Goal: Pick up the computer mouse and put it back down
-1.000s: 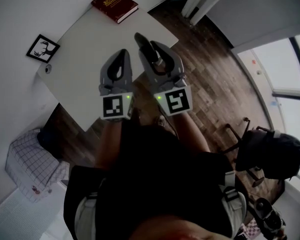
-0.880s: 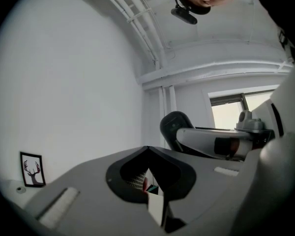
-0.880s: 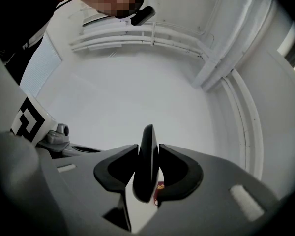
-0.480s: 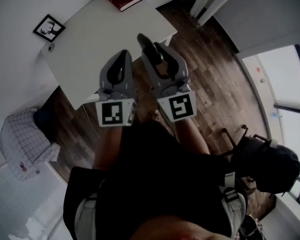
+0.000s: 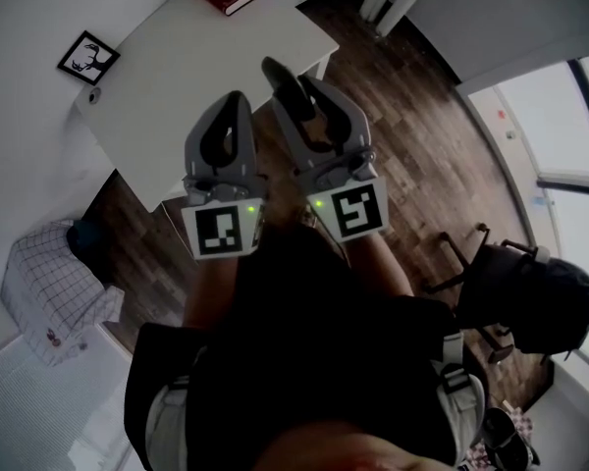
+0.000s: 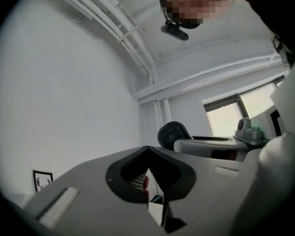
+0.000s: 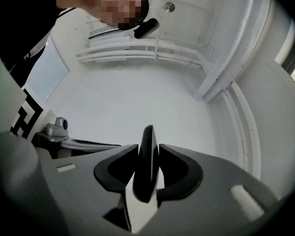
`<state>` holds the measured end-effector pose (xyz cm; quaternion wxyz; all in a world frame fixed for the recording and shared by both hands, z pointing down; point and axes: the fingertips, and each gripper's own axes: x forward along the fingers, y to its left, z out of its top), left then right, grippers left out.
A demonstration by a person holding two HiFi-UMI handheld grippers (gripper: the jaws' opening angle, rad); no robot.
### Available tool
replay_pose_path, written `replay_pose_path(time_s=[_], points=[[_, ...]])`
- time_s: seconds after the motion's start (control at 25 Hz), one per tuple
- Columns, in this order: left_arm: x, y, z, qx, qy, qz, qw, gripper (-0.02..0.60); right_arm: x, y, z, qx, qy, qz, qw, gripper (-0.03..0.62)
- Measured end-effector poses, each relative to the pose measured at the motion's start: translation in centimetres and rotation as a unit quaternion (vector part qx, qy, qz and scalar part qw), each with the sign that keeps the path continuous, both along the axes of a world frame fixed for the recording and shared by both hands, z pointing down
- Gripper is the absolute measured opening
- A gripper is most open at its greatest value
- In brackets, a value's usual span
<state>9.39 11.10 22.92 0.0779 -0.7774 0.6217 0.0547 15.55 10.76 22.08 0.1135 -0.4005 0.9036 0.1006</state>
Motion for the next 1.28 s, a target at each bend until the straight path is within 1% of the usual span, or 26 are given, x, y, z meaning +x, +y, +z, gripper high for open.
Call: replay_pose_path(time_s=[0.08,0.36,0.52,0.68,0.76,0.92,1.28], points=[[-0.2,0.5,-0.1,0.002,-0.01,0.003,0.9999,-0.002,-0.3,0.4,-0.3,0.002,-0.002,0.006,1.0,0.146],[-1.3,2.0,-0.8,0.009,0.002,0.028,0.9996,-0.002,-2.3,2.2,-0.6,0.006,0.007,0.013,1.0,0.146],[-1.7,2.1,-0.4,0.0,0.002,0.028,0.9996,-0.002,-2.7,2.5,-0.6,0.006,0.01,0.015,1.0,0.146],[-1.9,2.2,-0.3,0.001,-0.004,0.028,0.9996,-0.002,-3.0,2.5,-0.4,0.001,0.01,0.015,1.0,0.146],[-2.1,2.3,-0.3,-0.003,0.001,0.028,0.9996,-0.002,-3.1,2.6,-0.4,0.001,0.01,0.016,1.0,0.146],[-2.5,2.3,-0.5,0.0,0.027,0.03,0.9992,-0.002,-3.1,2.6,-0.3,-0.004,0.01,0.016,1.0,0.146],[-3.2,2.4,0.2,-0.003,0.012,0.028,0.9995,-0.002,-4.0,2.5,-0.2,-0.002,0.01,0.016,1.0,0.146]])
